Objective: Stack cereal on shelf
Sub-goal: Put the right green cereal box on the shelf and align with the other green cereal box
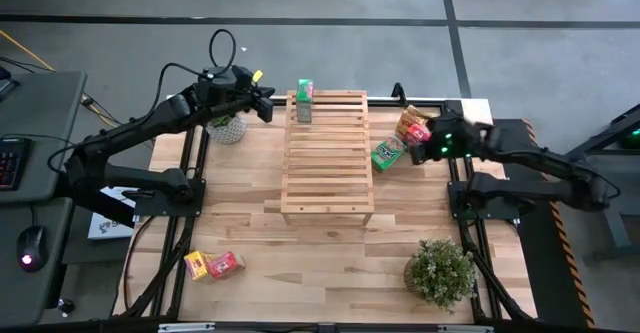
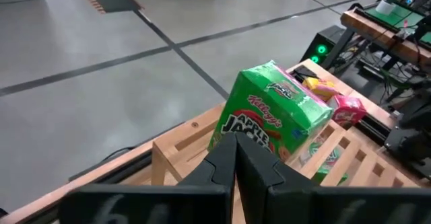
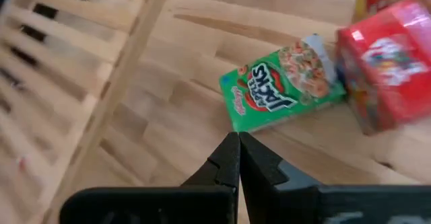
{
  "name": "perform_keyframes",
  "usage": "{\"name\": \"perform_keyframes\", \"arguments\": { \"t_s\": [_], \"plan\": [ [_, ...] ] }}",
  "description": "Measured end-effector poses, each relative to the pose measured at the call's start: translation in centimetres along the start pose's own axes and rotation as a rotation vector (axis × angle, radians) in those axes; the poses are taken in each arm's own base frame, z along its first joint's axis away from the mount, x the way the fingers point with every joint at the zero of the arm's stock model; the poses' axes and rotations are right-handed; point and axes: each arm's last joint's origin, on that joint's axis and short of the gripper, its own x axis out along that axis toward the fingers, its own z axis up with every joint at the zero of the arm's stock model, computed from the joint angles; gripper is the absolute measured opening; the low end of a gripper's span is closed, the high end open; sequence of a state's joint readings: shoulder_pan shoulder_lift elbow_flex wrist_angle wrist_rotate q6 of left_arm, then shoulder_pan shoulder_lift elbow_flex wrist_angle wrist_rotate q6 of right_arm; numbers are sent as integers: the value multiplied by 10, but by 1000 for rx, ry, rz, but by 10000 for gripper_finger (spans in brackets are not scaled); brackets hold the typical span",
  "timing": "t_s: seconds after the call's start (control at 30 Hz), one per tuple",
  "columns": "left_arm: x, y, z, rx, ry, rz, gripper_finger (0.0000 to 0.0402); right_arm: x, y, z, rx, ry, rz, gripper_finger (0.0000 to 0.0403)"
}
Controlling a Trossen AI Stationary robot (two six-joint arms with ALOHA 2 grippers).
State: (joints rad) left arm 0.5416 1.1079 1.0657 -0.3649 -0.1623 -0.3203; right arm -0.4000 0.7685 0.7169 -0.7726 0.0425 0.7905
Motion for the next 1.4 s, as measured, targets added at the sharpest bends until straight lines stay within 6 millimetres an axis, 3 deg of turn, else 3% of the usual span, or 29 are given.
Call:
{"name": "perform_keyframes", "arguments": {
  "t_s": [0.1, 0.33, 0.57, 0.8, 1.4],
  "plan": [
    [1, 0, -1, 0, 8, 3, 0, 24, 5, -5, 7, -4, -16, 0],
    [1, 1, 0, -9, -6, 35, 0, 66, 8, -9, 24, -33, -240, 0],
    [1, 1, 0, -9, -8, 42, 0, 97, 13, -9, 63, -1, -262, 0],
    [1, 1, 0, -9, -8, 42, 0, 114, 14, -11, 72, 26, -262, 0],
    [1, 1, 0, -9, -7, 42, 0, 115, 14, -12, -704, 158, -194, 0]
  ]
}}
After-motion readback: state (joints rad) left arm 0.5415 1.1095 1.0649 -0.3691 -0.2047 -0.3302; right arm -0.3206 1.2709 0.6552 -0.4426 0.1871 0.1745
